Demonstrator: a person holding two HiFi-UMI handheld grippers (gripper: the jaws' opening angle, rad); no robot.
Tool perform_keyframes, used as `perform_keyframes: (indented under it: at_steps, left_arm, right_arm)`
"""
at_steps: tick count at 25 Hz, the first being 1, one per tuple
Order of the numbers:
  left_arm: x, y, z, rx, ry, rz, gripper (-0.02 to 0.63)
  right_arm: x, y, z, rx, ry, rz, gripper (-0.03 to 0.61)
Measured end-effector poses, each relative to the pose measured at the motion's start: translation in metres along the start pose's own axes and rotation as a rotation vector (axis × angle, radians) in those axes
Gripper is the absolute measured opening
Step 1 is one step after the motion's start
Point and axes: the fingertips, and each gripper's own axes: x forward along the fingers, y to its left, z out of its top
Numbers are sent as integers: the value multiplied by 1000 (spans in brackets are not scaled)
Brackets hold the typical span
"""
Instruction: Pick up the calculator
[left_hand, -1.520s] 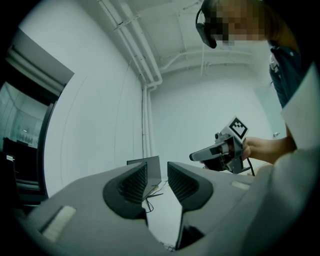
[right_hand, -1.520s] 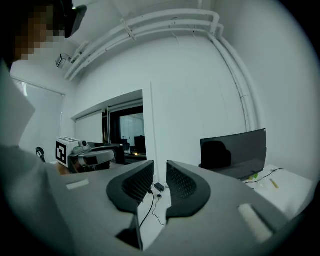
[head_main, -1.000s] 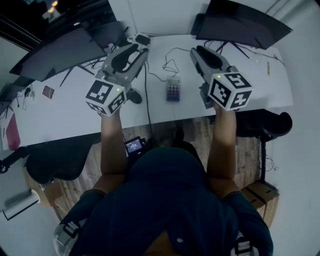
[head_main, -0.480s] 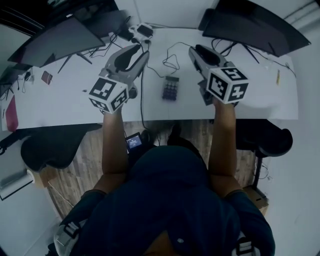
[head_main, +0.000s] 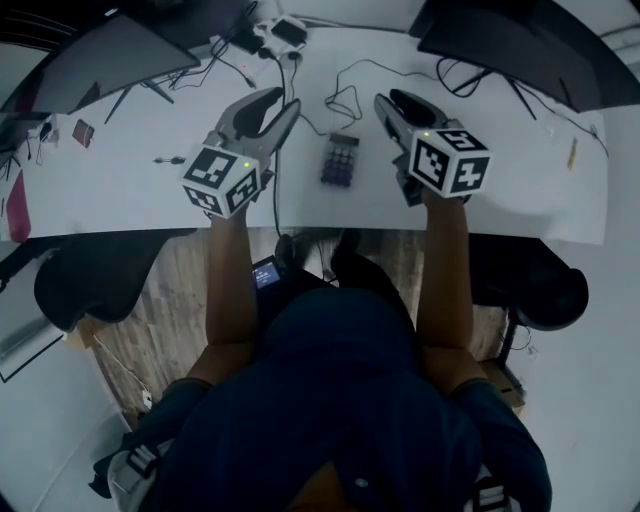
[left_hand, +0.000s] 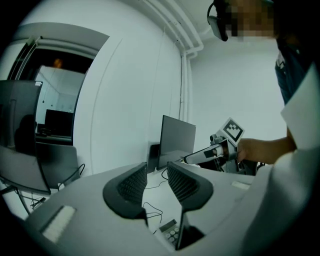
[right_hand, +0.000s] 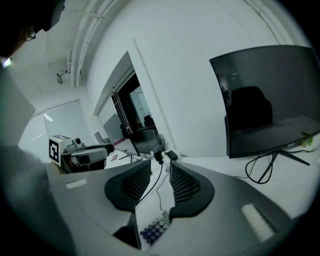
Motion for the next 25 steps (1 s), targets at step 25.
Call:
perform_keyframes:
  at_steps: [25]
  left_arm:
    - [52, -3, -195, -302, 279, -29, 158]
  right_arm:
    - [70, -45, -193, 245, 332, 42, 156]
